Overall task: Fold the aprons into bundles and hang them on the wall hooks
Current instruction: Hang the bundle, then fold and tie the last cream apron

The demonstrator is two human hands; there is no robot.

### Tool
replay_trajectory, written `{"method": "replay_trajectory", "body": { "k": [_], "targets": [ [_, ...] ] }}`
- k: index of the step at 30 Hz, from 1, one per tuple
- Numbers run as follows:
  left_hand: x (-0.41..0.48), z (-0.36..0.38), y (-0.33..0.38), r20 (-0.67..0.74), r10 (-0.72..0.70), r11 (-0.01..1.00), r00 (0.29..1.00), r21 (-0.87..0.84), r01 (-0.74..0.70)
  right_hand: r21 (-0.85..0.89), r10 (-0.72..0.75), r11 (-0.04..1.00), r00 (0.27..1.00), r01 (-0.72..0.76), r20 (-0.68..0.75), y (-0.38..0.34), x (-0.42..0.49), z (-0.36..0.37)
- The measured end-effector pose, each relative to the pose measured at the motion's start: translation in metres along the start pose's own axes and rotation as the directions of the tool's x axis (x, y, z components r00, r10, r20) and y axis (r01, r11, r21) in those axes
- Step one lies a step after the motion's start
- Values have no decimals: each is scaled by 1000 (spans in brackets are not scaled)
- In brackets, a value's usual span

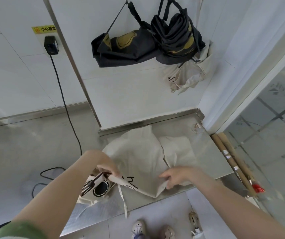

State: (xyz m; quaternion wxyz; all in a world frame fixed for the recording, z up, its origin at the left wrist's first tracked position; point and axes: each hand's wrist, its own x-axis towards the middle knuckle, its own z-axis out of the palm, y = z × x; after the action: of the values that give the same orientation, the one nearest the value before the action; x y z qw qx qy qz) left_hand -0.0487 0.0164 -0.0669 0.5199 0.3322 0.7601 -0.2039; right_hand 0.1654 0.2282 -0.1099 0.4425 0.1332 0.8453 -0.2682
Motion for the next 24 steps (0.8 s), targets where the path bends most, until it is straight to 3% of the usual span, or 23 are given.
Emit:
{"method": "replay_trajectory", "body": {
  "k": [2,4,6,7,8,10,13,18,20,22,24],
  "targets": [
    [7,-2,9,-65,36,996,997,-79,-41,225,-14,974,1000,13,4,3,-1,-3],
    [19,-8,19,-315,23,994,949,-93,-55,420,15,902,964,103,-267,8,-3,-13],
    [31,-16,26,-586,-4,986,810,-135,-93,434,191,894,783,109,-592,21,0,-25],
    [35,-19,29,-672,-45,982,739,-166,-91,413,284,910,679,30,-677,30,1,-32],
    [39,-22,32,-710,-89,974,698,-209,-89,417,371,906,599,-67,-710,38,2,-38],
    [51,-25,37,-695,-136,959,706,-271,-82,583,591,787,518,-202,-618,57,5,-43],
    [66,-30,41,-663,-57,972,747,-209,-111,844,753,502,574,-187,-321,76,8,-39],
    [91,-31,45,-662,52,980,748,-111,-167,936,579,351,789,-15,-204,90,8,-29],
    [99,-31,49,-634,104,982,766,-58,-182,957,468,273,856,99,-222,91,6,-29],
    [105,-30,51,-602,120,983,790,-39,-179,934,445,230,824,272,-350,91,3,-30],
    [109,-26,48,-565,104,991,819,-11,-133,872,579,303,652,385,-489,96,-4,-30]
  ]
}}
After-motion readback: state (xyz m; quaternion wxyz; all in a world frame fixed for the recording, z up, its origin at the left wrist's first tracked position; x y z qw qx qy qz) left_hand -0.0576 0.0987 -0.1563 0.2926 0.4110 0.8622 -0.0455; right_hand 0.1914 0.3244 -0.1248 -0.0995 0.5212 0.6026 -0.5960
